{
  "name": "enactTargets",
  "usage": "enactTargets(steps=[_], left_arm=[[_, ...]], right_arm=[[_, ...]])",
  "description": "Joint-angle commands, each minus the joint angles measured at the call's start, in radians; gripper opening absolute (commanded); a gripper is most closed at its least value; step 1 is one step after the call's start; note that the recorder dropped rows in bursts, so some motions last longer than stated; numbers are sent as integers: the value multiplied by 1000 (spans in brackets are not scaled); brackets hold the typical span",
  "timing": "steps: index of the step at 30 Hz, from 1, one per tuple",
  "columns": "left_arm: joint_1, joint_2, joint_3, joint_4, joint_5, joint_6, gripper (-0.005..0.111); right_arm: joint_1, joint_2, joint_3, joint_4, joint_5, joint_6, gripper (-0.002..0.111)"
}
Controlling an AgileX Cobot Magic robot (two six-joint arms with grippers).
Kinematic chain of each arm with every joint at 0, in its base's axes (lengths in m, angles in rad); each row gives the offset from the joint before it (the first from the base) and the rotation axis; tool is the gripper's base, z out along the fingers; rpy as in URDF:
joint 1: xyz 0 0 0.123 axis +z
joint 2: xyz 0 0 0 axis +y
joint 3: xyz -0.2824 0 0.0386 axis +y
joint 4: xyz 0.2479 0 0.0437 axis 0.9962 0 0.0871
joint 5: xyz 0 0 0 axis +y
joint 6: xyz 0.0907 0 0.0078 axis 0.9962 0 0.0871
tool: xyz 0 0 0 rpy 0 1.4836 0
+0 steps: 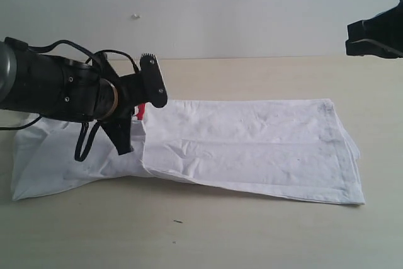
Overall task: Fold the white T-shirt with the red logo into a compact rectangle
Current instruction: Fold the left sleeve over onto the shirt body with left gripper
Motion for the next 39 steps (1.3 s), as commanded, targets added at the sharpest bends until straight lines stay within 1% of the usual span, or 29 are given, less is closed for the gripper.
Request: enactTargets(steps=[1,3,5,9,11,14,17,19,20,21,25,26,28,34,39], left_arm=[[-8,-51,-5,-122,-16,-30,0],[0,-79,-5,-197,-35,-30,0],[16,-108,-5,-308,-61,-30,0],[80,-177,8,-630,-121,22,0],[115,-204,22,-767,-121,68,0],[155,-234,48,-963,-76,175,0],[187,-243,64,-1147,-3,343,0],[203,-243,65,-1296,51,493,0],[208,-243,67,-1356,66,558,0],[214,-243,67,-1449,87,655,0],[238,-243,67,-1732,134,900,0],[243,-243,67,-1784,144,933,0],[254,-243,68,-1803,159,935,0],[291,-224,107,-1769,156,935,0],[326,-146,136,-1746,81,932,0]], right_arm=[[1,-6,3,-3,5,-6,0],[1,-6,3,-3,10,-6,0],[1,-6,3,-3,12,-6,0],[1,-6,3,-3,20,-6,0],[1,-6,3,-3,28,-6,0],[1,-6,3,9,46,-6,0],[1,-6,3,9,50,-6,0],[1,-6,3,9,53,-6,0],[1,-6,3,11,55,-1,0],[1,-6,3,20,59,0,0],[1,-6,3,40,68,-2,0],[1,-6,3,41,68,-4,0],[1,-6,3,41,68,-6,0],[1,-6,3,48,73,-6,0],[1,-6,3,48,73,-6,0]])
